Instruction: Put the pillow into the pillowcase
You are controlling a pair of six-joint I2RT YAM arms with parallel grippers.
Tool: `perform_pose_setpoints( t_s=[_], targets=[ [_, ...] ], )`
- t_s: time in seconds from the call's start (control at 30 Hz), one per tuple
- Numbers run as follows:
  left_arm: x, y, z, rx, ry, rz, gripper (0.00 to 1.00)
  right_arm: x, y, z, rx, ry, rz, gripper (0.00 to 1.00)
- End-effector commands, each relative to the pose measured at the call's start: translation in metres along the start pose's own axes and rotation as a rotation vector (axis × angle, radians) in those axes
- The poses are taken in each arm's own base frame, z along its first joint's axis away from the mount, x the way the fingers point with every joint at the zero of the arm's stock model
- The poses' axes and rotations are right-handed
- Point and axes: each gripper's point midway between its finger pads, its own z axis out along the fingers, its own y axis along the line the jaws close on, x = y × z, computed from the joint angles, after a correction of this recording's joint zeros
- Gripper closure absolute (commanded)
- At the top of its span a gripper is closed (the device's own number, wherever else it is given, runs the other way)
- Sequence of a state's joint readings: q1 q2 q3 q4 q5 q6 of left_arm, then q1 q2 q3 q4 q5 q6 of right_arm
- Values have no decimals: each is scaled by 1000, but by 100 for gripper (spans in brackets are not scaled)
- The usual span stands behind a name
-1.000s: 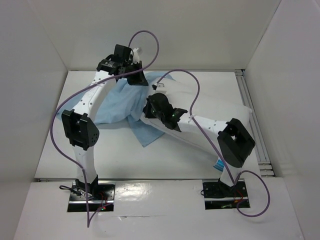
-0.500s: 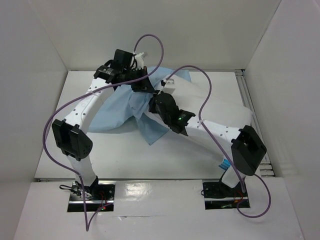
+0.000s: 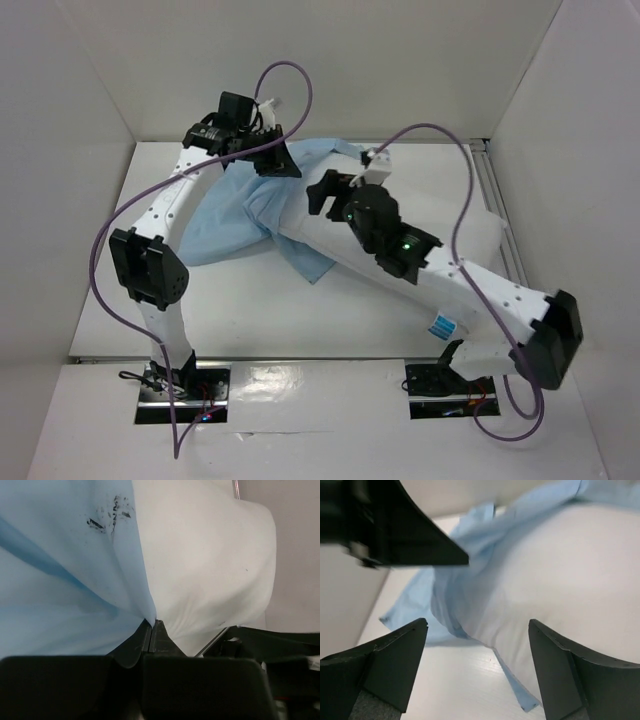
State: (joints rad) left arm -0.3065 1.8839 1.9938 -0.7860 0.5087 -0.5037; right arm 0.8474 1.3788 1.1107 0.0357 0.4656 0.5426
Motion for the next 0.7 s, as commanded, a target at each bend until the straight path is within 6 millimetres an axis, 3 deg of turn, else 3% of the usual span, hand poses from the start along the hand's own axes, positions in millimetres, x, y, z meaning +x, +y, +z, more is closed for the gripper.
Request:
perform_pose_setpoints(
  t_s=[0.0,0.07,0.1,0.13,0.17,0.2,0.23,0.27,0.3,0.37,0.43,0.57,0.67],
  targets=[
    [-3,-12,4,64,6,13,100,-49,-20,-36,69,-109,-50,12],
    [-1,-11,8,72,19,8,100,-69,-48,-34,192,-90,-86,18],
    [0,-13,8,83,25,-1,100,-88,-85,-22,282,-82,-100,18],
    [-2,-12,10,83,25,-1,100,-94,-99,-6,325,-19,-127,14],
    [-1,-10,13,79,32,-6,100,-90,-101,9,253,65,-140,10],
    [-3,-12,12,83,24,-1,100,-101,-130,20,285,98,-165,7],
    [-3,-13,11,91,28,0,100,-95,-141,43,281,177,-182,3],
    [-4,-13,13,91,28,-10,100,-88,-139,56,212,248,-184,1],
    [-4,-13,13,91,28,-10,100,-87,-153,66,207,286,-211,0],
    [-10,-17,12,101,8,-7,100,-66,-155,93,155,377,-216,0],
    [-11,-14,18,98,14,-11,100,-45,-153,105,82,432,-237,0],
    [-10,-17,24,113,28,-17,100,-5,-127,96,-138,541,-229,0],
    [-11,-16,27,112,29,-17,100,14,-113,84,-213,563,-233,3]
  ],
)
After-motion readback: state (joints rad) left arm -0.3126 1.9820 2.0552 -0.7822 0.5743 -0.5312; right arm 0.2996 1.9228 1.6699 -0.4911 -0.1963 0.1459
